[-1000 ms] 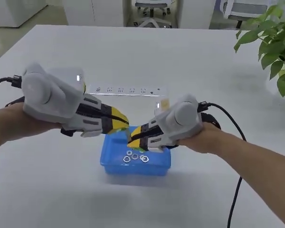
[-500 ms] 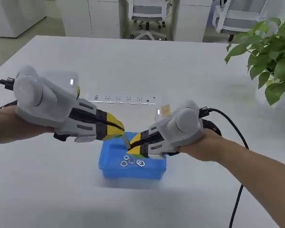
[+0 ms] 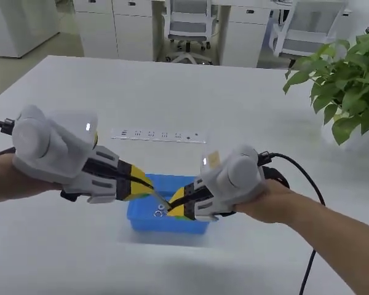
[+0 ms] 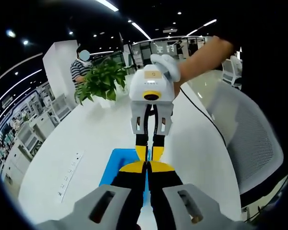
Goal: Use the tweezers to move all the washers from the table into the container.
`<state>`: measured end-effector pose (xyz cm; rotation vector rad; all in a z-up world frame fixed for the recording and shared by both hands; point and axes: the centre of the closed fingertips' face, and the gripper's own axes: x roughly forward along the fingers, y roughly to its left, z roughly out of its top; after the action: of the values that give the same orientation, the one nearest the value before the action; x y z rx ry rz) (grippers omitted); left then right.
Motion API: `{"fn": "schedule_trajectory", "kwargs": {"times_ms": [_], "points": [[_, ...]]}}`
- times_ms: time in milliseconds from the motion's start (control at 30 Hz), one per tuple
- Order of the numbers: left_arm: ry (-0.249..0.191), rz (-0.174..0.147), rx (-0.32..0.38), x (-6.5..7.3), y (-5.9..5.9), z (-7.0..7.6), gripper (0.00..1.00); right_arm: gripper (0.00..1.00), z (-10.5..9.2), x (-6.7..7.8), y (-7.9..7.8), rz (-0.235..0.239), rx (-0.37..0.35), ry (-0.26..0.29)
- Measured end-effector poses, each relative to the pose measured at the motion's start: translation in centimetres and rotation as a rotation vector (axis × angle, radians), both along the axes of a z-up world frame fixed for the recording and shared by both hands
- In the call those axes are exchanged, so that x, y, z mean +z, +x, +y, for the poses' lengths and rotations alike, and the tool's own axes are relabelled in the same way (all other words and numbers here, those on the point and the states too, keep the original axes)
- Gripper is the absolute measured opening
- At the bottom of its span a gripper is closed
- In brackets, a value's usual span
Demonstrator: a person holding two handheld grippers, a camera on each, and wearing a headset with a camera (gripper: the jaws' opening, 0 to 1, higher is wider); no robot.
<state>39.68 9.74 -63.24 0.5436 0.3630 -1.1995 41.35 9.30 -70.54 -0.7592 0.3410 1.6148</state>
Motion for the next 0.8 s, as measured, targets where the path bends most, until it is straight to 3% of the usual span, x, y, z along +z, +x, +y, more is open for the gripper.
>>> {"fn": "schedule_trajectory", "kwargs": {"times_ms": [300, 800], "points": [[0.022, 0.034, 0.004, -2.1, -1.4, 0.3, 0.05, 0.06, -0.8, -1.2, -1.5, 0.001, 0.020, -0.041], [0.124, 0.090, -0.008, -6.6, -3.1, 1.1, 0.05, 0.07, -1.9, -3.3, -3.2, 0.024, 0.021, -0.088]]}}
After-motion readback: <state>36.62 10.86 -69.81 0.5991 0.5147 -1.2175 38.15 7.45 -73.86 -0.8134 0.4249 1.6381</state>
